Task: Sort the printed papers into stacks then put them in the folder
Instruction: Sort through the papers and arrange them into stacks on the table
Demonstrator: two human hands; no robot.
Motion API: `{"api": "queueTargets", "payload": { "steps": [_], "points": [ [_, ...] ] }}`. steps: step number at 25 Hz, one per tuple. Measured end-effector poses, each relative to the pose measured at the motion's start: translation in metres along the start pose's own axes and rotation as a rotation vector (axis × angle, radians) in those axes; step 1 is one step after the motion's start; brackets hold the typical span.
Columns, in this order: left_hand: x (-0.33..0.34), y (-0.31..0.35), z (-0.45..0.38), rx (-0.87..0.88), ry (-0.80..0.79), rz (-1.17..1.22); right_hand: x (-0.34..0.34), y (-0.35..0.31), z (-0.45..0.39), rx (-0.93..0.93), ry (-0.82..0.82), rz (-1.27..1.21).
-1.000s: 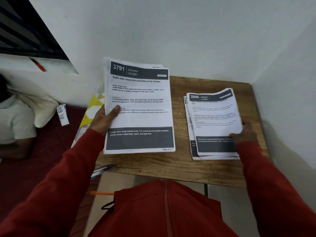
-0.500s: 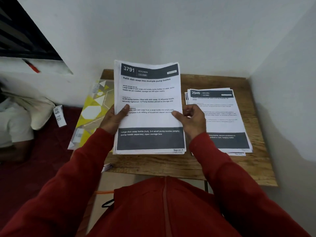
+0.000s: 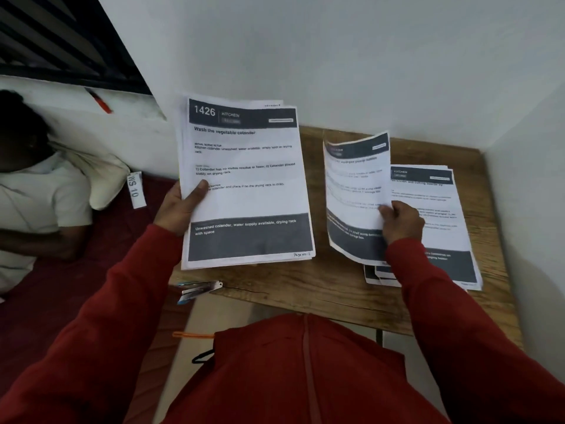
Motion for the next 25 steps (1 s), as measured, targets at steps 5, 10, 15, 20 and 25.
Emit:
{"api": "queueTargets", "payload": {
  "steps": [5, 10, 15, 20, 25],
  "points": [
    [-0.030, 0.012, -0.005, 0.051, 0.057, -0.008, 0.034, 0.002, 0.009, -0.062, -0.083, 0.023],
    [-0.014, 0.019, -0.007, 0.071, -0.004, 0.006, 0.041, -0.003, 0.012, -0.087, -0.106, -0.014],
    [0.009, 0.017, -0.008, 0.053, -0.046, 0.032, -0.021, 0.016, 0.003, -0.024, 0.217, 0.105],
    [0.023, 0.011, -0.012, 0.037, -0.088, 0.027, -0.080, 0.108, -0.019, 0.388, 0.141, 0.252],
    [0.037, 0.011, -0.011, 0.031, -0.116, 0.024, -0.089, 0.113, -0.018, 0.508, -0.018, 0.299]
  ]
}}
Point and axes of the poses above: each hand's wrist, its own z-axis away from the middle knuckle, its own x-axis out of the palm, y = z × x, the point moved 5 cm from there along -z, towards the middle knuckle, and after that the axes turned 6 degrees about -z, right-handed, at the moved point
